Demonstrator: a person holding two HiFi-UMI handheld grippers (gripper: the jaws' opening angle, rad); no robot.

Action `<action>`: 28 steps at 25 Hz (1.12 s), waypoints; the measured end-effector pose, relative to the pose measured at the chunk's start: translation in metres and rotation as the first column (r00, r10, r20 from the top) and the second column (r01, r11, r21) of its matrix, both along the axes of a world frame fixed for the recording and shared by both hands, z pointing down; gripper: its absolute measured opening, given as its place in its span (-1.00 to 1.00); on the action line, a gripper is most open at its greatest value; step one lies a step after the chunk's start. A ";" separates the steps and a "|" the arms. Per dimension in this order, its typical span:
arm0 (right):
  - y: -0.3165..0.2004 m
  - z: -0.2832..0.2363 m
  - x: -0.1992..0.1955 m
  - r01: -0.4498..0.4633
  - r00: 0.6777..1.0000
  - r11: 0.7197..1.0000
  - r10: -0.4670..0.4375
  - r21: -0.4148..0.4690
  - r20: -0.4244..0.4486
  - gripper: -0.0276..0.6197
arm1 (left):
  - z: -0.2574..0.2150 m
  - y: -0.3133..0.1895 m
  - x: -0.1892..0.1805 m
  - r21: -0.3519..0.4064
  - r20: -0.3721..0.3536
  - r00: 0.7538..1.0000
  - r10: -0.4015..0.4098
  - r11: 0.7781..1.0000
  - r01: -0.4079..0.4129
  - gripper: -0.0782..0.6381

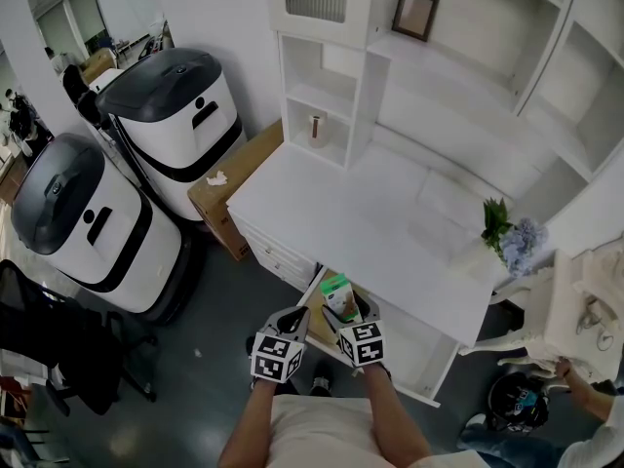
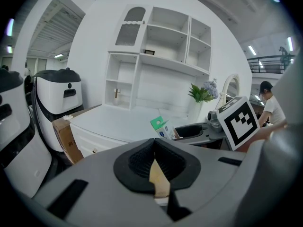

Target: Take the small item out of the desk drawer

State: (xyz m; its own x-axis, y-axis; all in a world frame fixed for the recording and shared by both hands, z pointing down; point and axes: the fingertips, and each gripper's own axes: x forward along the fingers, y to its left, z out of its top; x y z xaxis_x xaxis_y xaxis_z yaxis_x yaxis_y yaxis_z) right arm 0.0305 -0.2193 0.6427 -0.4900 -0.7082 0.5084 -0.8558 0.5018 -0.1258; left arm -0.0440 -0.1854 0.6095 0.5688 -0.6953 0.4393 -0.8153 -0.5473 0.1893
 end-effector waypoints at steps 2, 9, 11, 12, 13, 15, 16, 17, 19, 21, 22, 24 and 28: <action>0.000 0.000 -0.001 0.005 1.000 1.000 -0.005 0.003 -0.001 0.21 | 0.000 0.000 0.000 0.000 0.000 1.000 0.002 1.000 -0.002 -0.73; 0.001 -0.002 -0.004 0.030 0.999 0.999 -0.030 0.013 -0.014 0.21 | 0.000 0.000 0.000 0.001 -0.001 1.000 0.002 1.000 -0.002 -0.73; 0.000 -0.003 -0.006 0.034 0.999 0.999 -0.034 0.015 -0.009 0.21 | 0.000 0.000 -0.003 0.002 -0.003 1.000 -0.002 1.000 0.002 -0.73; 0.000 -0.003 -0.007 0.034 0.999 0.999 -0.033 0.012 -0.004 0.21 | 0.000 -0.001 -0.003 0.002 -0.004 1.000 -0.004 1.000 0.004 -0.73; 0.000 -0.003 -0.007 0.032 0.999 0.999 -0.032 0.010 -0.001 0.21 | 0.000 -0.001 -0.003 0.002 -0.005 1.000 -0.005 1.000 0.005 -0.73; 0.000 -0.002 -0.006 0.029 1.000 1.000 -0.029 0.007 0.001 0.21 | 0.000 0.000 -0.004 0.000 -0.007 1.000 -0.007 1.000 0.007 -0.73; 0.000 -0.001 -0.005 0.027 1.000 1.000 -0.027 0.007 0.002 0.21 | 0.001 0.000 -0.004 -0.001 -0.008 1.000 -0.008 1.000 0.008 -0.73; 0.000 -0.001 -0.004 0.024 1.000 1.000 -0.024 0.007 0.004 0.21 | 0.002 0.000 -0.004 -0.002 -0.008 1.000 -0.008 1.000 0.008 -0.73; 0.000 -0.001 -0.003 0.018 1.000 1.000 -0.018 0.007 0.008 0.21 | 0.002 0.001 -0.004 -0.003 -0.009 1.000 -0.008 1.000 0.008 -0.73; -0.001 -0.001 -0.002 0.014 1.000 1.000 -0.014 0.007 0.010 0.21 | 0.002 0.001 -0.004 -0.003 -0.009 1.000 -0.009 1.000 0.009 -0.73; -0.001 -0.002 -0.002 0.014 1.000 1.000 -0.014 0.008 0.010 0.21 | 0.002 0.000 -0.004 -0.003 -0.009 1.000 -0.009 1.000 0.009 -0.73; -0.001 -0.002 -0.003 0.016 1.000 1.000 -0.016 0.010 0.011 0.21 | 0.002 0.000 -0.004 -0.004 -0.009 1.000 -0.009 1.000 0.009 -0.73; -0.002 -0.002 -0.003 0.021 1.000 1.000 -0.021 0.011 0.013 0.21 | 0.003 -0.001 -0.003 -0.004 -0.009 1.000 -0.009 1.000 0.009 -0.73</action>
